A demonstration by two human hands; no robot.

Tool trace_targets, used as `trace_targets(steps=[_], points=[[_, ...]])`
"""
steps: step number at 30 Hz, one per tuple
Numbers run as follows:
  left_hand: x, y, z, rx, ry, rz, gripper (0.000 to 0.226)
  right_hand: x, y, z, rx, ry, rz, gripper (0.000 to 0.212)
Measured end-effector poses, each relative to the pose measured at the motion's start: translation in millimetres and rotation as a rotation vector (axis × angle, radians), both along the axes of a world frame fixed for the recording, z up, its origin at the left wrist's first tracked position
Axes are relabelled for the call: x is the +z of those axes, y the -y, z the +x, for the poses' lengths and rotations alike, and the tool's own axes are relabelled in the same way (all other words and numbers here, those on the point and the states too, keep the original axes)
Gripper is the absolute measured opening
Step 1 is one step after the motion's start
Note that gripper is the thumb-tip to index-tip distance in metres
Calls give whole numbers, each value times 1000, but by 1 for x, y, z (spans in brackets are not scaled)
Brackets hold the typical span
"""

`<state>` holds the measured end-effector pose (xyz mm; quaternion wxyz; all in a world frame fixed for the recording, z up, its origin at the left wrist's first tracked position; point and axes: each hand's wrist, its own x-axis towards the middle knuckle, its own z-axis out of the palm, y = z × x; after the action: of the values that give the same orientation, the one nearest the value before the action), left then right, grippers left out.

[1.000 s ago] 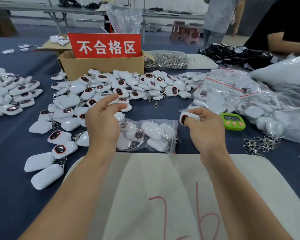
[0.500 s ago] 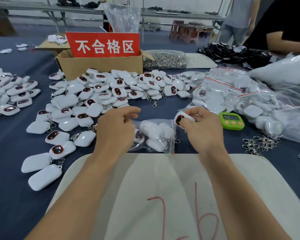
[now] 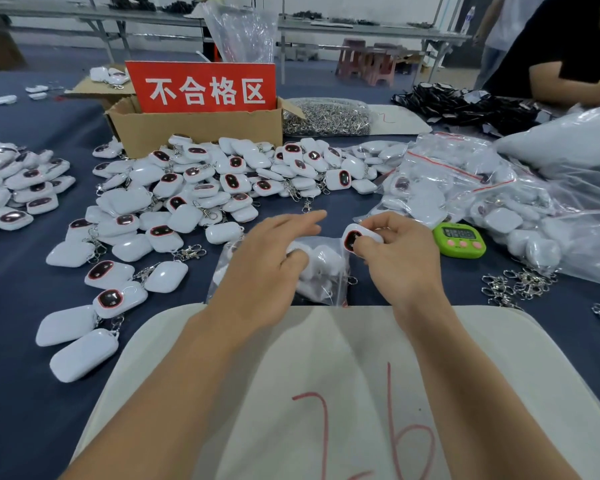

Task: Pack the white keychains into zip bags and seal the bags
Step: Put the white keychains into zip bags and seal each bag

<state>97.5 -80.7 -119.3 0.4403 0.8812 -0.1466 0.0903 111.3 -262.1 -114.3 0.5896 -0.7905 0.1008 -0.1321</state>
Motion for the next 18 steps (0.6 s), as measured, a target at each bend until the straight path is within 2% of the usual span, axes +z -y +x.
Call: trace_targets(steps=[3,4,8,11,14,16,18], points=[[-2,5,0,-135,7,178,66,1,0,0,2,0,-4,15],[-2,4,0,-135,23,179,66,1,0,0,0,-1,-7,14],[0,0,1,55,199,29,58,1,1,0,-11,-5,-13,15],[1,-1,3,123,189,78,56,0,0,0,-17,-19,-28,14],[5,1,0,186,199,-10,57,0,0,1,-26,-23,-21,11],[7,1,-4,134,238,-30,56,-1,1,1,-39,-19,0,9],[8,4,-6,1,213,51,58,-1,1,2,-57,-23,40,7]])
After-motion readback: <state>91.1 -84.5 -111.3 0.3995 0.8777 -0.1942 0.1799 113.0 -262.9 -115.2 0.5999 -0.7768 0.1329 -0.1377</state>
